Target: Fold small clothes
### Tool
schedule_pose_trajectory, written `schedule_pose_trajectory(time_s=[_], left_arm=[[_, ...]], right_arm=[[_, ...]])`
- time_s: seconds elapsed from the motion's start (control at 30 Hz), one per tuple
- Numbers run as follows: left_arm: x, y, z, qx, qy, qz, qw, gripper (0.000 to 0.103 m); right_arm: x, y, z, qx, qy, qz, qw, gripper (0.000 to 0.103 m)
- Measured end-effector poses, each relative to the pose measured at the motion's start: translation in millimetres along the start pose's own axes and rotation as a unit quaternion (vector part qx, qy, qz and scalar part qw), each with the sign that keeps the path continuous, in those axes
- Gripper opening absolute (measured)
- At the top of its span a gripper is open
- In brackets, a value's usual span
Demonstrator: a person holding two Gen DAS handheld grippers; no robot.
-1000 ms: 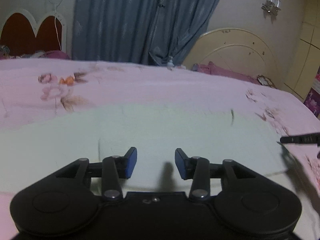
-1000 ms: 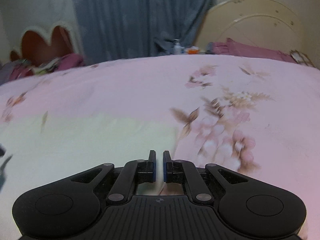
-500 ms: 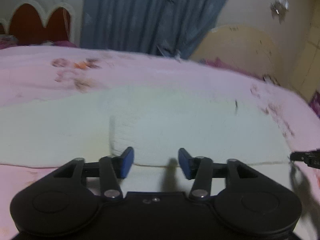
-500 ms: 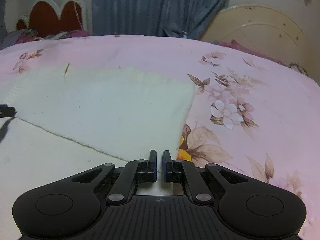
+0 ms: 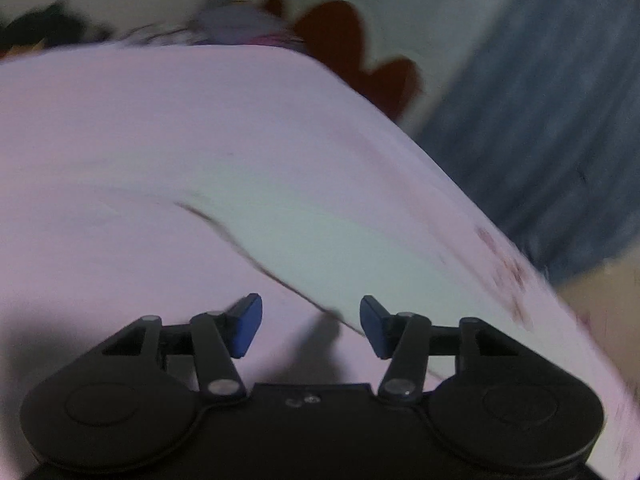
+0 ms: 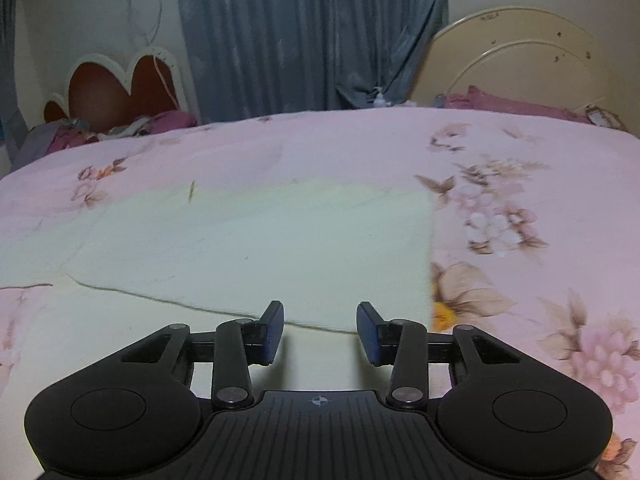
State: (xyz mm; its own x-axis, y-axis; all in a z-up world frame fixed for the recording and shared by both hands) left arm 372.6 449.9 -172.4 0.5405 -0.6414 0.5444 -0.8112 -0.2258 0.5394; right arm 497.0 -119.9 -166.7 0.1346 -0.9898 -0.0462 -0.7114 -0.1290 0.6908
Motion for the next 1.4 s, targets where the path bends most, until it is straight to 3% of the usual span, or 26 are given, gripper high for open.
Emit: schedule_pose_trajectory(time_s=[0.1,0.3,0.37,0.43,0.5,0.6,0.77,0.93,1.17,1.4], left_arm=[[-27,-5,-18,0.019,0.060,0.022,0.9978,0.048],[-46,-27,-39,0.043,0.127,0.050,0.9897,0.039],[-52,-32,-42,0.053,0.167,0.055,0.9830,0.028],[-61,-37,-44,0.053,0.201,0.058,0.9764,0.004],[-65,-42,-49,0.060,0.215,0.067,0.9724,0.004],[-55,-41,-57,0.067,0.206,0.080,0.9730,0.004],[0,-40,-56,0.049,0.135,0.109,0.9837,0.004],[98,-49,-27,0.007,0.035,0.163,0.9859,0.004],[241,-65,52,-0.075,-0.111,0.222,0.9657,0.004],[315,-62,141,-0.146,-0.193,0.250,0.9375,0.004]], right_arm=[[-13,-6,-4,-0.002,0.001,-0.002,1.000,0.041],[-22,-13,-16,-0.001,-0.020,0.002,1.000,0.041],[-21,-14,-19,0.001,-0.029,0.006,1.000,0.041],[-19,-15,-21,-0.001,-0.034,0.014,0.999,0.041],[-16,-20,-20,-0.008,-0.034,0.024,0.999,0.041],[-9,-20,-17,-0.019,-0.049,0.021,0.998,0.041],[-2,-16,-15,-0.017,-0.056,0.019,0.998,0.041],[6,-14,-15,-0.015,-0.069,0.017,0.997,0.041],[23,-1,-14,-0.008,-0.079,0.014,0.997,0.041],[49,13,-15,0.003,-0.103,0.014,0.995,0.041]])
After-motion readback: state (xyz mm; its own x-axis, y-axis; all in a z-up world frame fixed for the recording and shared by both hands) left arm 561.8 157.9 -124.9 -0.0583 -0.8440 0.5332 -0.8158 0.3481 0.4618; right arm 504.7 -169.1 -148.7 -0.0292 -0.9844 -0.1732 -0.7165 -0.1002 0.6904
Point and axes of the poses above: each gripper's, at about its wrist camera, not at the fingertips, and y roughly against the way its jaws point, x to its right, z to its underside, the point moved 8 cm from there along -y, roughly the way its jaws point, and after that the axes turned 9 degrees about z, right-handed, at the moved point
